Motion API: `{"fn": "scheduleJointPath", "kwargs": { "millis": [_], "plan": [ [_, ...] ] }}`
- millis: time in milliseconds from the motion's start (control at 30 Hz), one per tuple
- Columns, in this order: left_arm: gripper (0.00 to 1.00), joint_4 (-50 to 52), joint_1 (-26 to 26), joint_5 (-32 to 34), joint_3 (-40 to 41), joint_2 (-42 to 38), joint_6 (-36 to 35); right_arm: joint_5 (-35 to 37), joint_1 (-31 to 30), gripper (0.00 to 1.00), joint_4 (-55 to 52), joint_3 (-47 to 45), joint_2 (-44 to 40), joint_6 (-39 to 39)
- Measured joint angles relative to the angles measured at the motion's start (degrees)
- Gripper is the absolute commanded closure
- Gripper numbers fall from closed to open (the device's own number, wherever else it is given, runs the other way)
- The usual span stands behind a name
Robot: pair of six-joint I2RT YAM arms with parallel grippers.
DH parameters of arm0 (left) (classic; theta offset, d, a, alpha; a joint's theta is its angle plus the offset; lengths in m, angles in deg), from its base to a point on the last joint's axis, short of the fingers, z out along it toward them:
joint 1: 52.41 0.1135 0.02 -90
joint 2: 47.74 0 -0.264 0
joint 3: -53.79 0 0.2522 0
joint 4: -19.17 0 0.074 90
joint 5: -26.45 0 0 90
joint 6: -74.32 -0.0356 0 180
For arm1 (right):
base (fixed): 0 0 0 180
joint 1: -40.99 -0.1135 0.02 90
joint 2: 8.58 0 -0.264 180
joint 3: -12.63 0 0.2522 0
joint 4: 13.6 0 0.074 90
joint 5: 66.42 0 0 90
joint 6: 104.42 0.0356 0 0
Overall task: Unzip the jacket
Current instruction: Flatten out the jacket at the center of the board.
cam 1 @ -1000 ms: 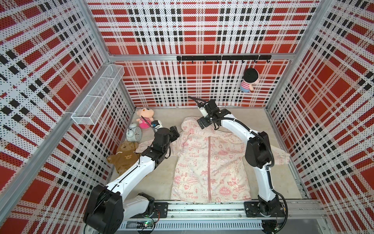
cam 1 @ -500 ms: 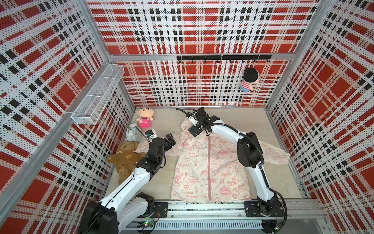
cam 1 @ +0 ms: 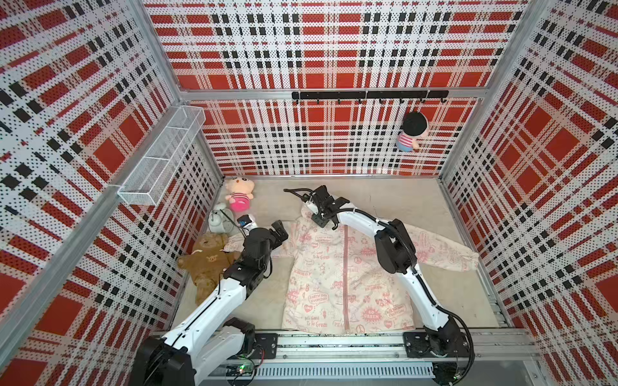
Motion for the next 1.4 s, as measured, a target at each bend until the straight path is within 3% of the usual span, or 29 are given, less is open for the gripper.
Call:
{"fn": "scheduleJointPath", "kwargs": {
  "millis": [200,300,367,400,433,467,500,633,767,900,1167,1300,1400],
  "plan": [
    [0.0,0.02,0.61,0.09,0.0,1.66,-0.59,6.19,0.52,1.0,-1.36,4.46,-0.11,-1.18],
    [0.0,0.0,0.83,0.11,-0.02,4.0,-1.14,7.74,1.33,0.96,-1.22,5.22,-0.39,-3.19],
    [0.0,-0.11,0.87,0.0,-0.24,5.75,-1.84,8.02,2.89,0.68,-0.81,5.88,-0.5,-4.17],
    [0.0,-0.17,0.87,-0.17,-0.61,6.86,-2.36,8.39,4.24,0.65,-0.35,6.54,-0.48,-4.68],
    [0.0,-0.5,0.87,-0.35,-1.03,7.91,-2.8,9.11,5.86,0.41,-0.13,7.76,-0.31,-5.2],
    [0.0,-0.87,0.87,-0.5,-1.49,8.79,-3.28,10.14,7.67,0.03,0.07,9.55,0.13,-5.27],
    [0.01,-1.4,0.87,-0.7,-2.01,9.75,-3.78,12.0,9.9,0.0,0.55,12.44,1.05,-5.79],
    [0.01,-3.21,0.87,-1.46,-4.17,12.7,-5.88,20.72,18.56,0.0,3.72,19.41,3.08,-6.38],
    [0.02,-4.94,0.44,-1.66,-4.96,13.88,-8.66,23.58,24.22,0.0,5.25,14.27,0.31,-2.99],
    [0.02,-6.25,0.0,-2.36,-5.01,14.69,-11.63,16.76,24.44,0.01,2.54,7.78,-3.56,3.41],
    [0.02,-8.85,-0.48,-8.48,-10.25,20.24,-16.74,-2.75,21.57,0.21,0.61,-6.16,-14.16,13.0],
    [0.01,-9.03,-1.2,-12.9,-16.09,25.86,-19.93,-5.73,21.66,0.35,0.33,-9.01,-14.99,15.61],
    [0.01,-8.81,-2.47,-16.0,-20.41,29.77,-23.69,-5.66,21.92,0.37,-1.36,-9.07,-14.34,17.09]
  ]
}}
